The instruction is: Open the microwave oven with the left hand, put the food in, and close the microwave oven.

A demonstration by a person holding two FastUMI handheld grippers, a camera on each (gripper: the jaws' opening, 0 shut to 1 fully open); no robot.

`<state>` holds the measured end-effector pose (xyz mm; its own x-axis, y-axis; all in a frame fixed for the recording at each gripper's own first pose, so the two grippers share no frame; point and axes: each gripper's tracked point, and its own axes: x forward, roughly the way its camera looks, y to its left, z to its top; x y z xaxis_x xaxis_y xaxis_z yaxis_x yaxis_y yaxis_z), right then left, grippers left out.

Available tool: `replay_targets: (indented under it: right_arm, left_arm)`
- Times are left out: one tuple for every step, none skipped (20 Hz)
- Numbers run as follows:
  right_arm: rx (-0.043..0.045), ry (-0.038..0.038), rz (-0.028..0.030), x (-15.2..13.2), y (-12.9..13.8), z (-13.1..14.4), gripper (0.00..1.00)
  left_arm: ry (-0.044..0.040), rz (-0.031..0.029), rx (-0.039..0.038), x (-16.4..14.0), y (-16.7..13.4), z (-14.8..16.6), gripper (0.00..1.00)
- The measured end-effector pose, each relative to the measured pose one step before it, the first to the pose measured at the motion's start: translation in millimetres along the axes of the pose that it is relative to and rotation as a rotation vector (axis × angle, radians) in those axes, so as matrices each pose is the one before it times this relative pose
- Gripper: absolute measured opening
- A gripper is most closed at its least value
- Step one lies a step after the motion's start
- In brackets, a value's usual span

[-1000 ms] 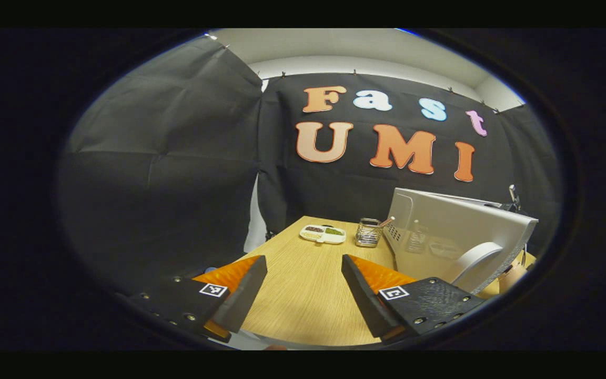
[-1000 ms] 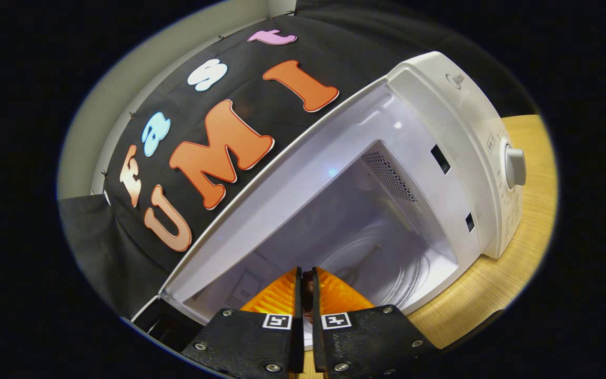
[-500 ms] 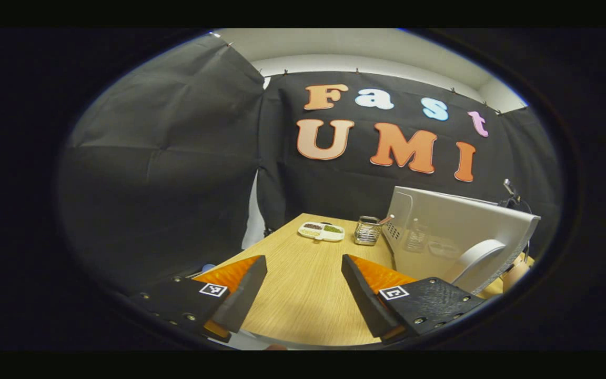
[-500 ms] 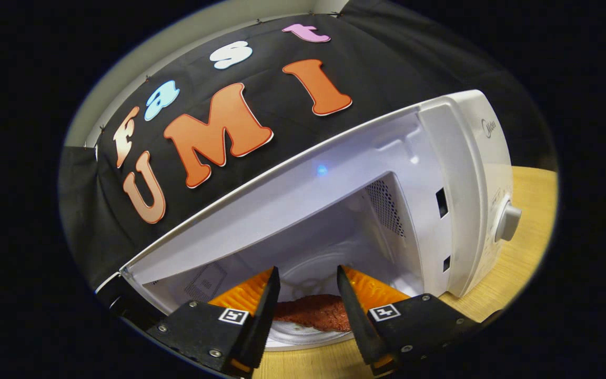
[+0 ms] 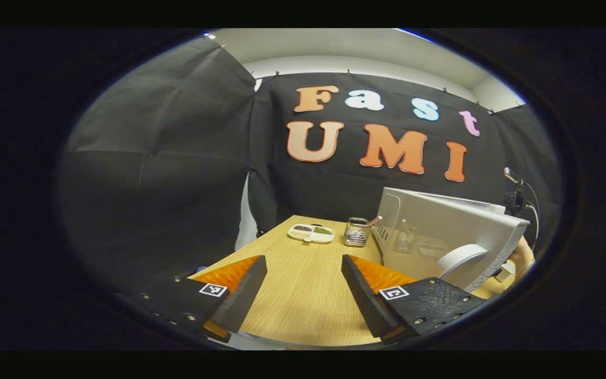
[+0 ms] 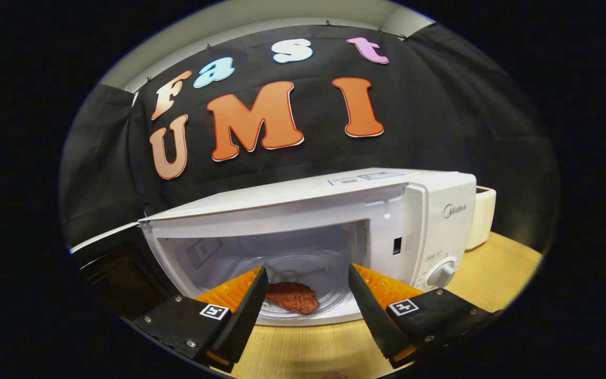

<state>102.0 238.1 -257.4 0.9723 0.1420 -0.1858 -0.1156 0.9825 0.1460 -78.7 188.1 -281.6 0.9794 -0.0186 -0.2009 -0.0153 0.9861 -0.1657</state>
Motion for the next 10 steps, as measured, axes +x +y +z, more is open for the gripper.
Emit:
replay_targets:
  right_arm:
    - [-0.0232,-0.01106,0.00936,-8.78,-3.19,7.78,0.94]
    - [-0.01701,-0.00681,0.00987,-8.77,-3.64,6.79,0.94]
    - [-0.01349,-0.00153,0.01111,-7.65,-2.34,7.39,0.94]
    - [-0.01448,-0.00272,0.01003,-7.57,-2.93,7.38,0.95]
    - [-0.01736,-0.00298,0.00732,-8.65,-4.27,7.95,0.95]
    - [-0.01637,0.0003,0.00757,-8.62,-4.41,8.05,0.94]
    - [-0.01187,0.00089,0.00505,-8.89,-4.13,7.67,0.94]
    - [-0.00688,-0.00549,0.00707,-8.47,-4.48,7.78,0.95]
    - [-0.00218,-0.00888,0.00271,-8.9,-4.89,8.26,0.95]
    - [-0.00024,-0.01156,-0.00069,-8.28,-6.56,6.31,0.95]
  left_arm:
    - [-0.00191,-0.00443,0.00674,-1.34,-3.42,0.96,0.89]
    - [-0.00069,-0.00972,0.0068,1.0,-4.87,0.75,0.88]
    - [-0.00241,-0.01188,0.00759,-1.89,-4.71,0.31,0.88]
    - [-0.00342,-0.00633,0.00667,-0.33,-3.77,0.45,0.89]
    - [-0.00354,-0.0047,0.00667,-0.86,-2.81,0.89,0.89]
    - [-0.00096,-0.00407,0.00753,0.74,-4.17,-0.09,0.88]
    - [0.00266,-0.00494,0.00641,-0.51,-4.18,-1.09,0.88]
    - [0.00337,0.00878,0.00892,-1.66,-0.91,-0.09,0.88]
    - [0.0033,-0.005,0.00027,1.61,-3.16,-0.67,0.88]
    - [0.00115,-0.0127,-0.00988,-1.16,-5.67,1.3,0.88]
